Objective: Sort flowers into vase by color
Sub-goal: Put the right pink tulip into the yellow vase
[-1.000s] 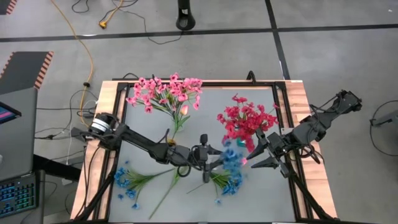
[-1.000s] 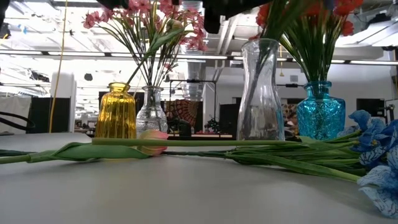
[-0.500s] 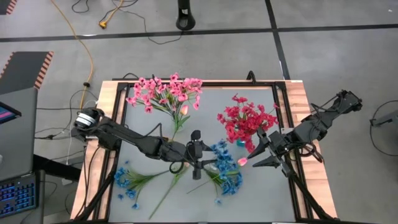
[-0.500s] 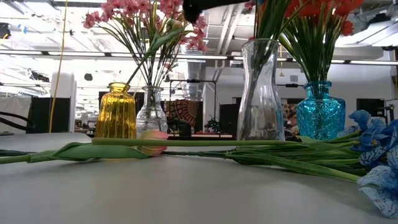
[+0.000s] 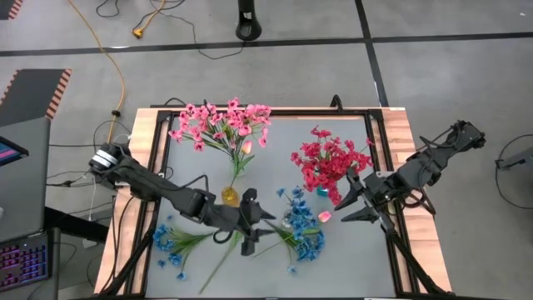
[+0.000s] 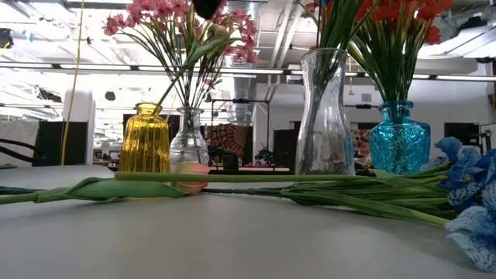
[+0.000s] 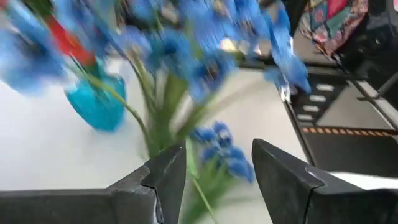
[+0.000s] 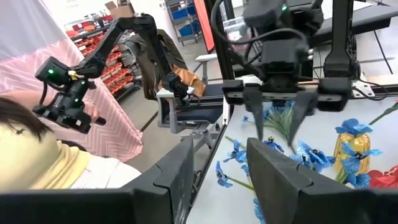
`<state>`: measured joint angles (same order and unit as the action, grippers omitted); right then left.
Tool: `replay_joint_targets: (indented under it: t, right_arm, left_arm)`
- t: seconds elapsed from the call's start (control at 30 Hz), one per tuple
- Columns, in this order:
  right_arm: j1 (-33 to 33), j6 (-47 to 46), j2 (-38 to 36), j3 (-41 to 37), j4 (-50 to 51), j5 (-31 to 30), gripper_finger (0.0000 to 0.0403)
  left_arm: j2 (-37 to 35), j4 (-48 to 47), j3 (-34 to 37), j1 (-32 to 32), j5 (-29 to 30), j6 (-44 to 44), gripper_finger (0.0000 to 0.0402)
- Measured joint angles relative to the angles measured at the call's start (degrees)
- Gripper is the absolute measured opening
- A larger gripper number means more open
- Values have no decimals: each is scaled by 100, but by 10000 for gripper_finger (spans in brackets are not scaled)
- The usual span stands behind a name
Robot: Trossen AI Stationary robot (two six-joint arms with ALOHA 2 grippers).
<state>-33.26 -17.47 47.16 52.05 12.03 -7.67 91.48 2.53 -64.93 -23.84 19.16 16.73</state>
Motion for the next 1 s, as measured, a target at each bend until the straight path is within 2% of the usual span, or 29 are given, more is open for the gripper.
replay_joint_targets:
  t: [0.37,0.53,0.73,1.0]
  right_arm:
    - [0,-2,13,2,314,3,177]
    - [0,-2,15,2,314,5,177]
    - [0,-2,67,2,346,5,177]
    - [0,-4,124,2,383,7,177]
  left_arm:
    - [164,-385,8,-581,140,1456,171]
    - [578,-301,10,-770,171,1879,171]
    - [1166,-120,3,-782,-75,2351,171]
    - [1807,-99,4,-708,-87,2433,171]
